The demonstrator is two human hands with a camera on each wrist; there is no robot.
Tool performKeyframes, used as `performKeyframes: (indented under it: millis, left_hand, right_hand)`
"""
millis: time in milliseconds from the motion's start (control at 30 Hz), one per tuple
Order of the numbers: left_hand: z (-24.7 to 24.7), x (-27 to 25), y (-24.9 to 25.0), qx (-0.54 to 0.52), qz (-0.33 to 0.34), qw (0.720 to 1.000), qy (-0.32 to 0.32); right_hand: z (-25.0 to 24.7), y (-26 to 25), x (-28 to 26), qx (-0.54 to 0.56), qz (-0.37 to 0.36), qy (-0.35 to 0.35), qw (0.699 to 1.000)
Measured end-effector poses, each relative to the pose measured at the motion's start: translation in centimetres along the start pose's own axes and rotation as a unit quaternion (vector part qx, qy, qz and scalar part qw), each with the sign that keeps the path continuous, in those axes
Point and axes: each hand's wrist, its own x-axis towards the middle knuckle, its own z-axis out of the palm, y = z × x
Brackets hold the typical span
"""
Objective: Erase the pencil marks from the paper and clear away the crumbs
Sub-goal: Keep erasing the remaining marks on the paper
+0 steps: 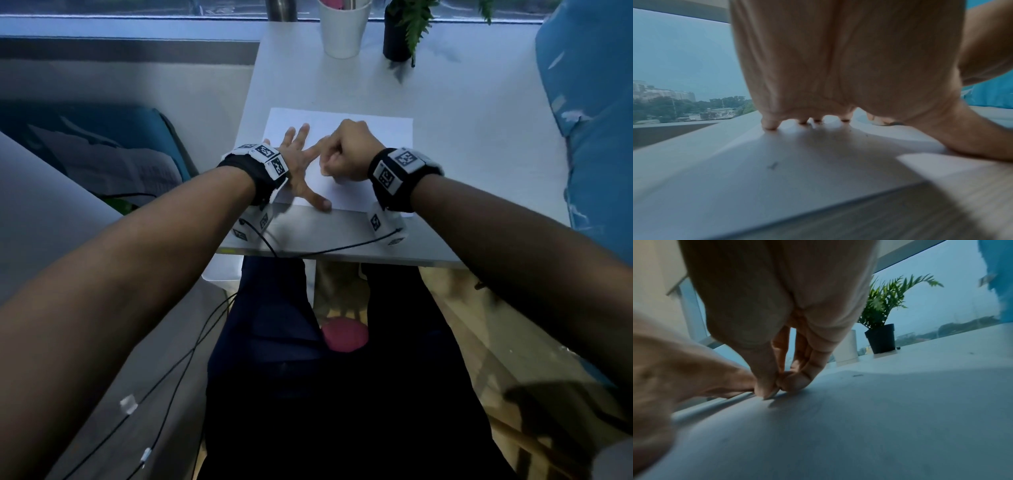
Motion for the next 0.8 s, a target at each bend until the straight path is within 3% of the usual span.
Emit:
performKeyframes:
  millis: [100, 167, 333, 433, 600, 700, 800]
  left_hand:
    - [0.1, 0.1, -0.1, 0.006, 0.0, 1.0, -0.001]
    - [0.1, 0.2, -0.1, 0.013, -0.002, 1.0, -0.003]
    - [0.1, 0.1, -0.2, 0.022, -0.001, 1.0, -0.004]
    - [0.2, 0.5, -0.3, 0.031, 0.002, 1.0, 0.0]
    - [0.3, 0.5, 0.0, 0.044, -0.009, 0.999, 0.0]
    - [0.1, 0.3, 0.1, 0.032, -0.002, 0.999, -0.006]
    - [0.0, 0.1, 0.2, 0.032, -0.001, 0.999, -0.007]
  right_hand:
    - [0.1, -0.5, -1.5, -0.069, -0.063, -0.076, 0.993]
    - [-1.0, -0.4, -1.5, -0.09, -0.058, -0.13, 0.986]
    - [-0.5, -1.3, -0.4, -0.01, -0.031, -0.064, 0.997]
    - [-0.2, -0.4, -1.1, -0.019, -0.046, -0.061, 0.997]
    - [-2.4, 0.7, -1.5, -0.082, -0.046, -0.124, 0.988]
    - [-1.8, -0.7, -0.8, -0.076, -0.053, -0.08, 0.992]
    - [-0.8, -0.4, -1.0, -0.015, -0.015, -0.065, 0.998]
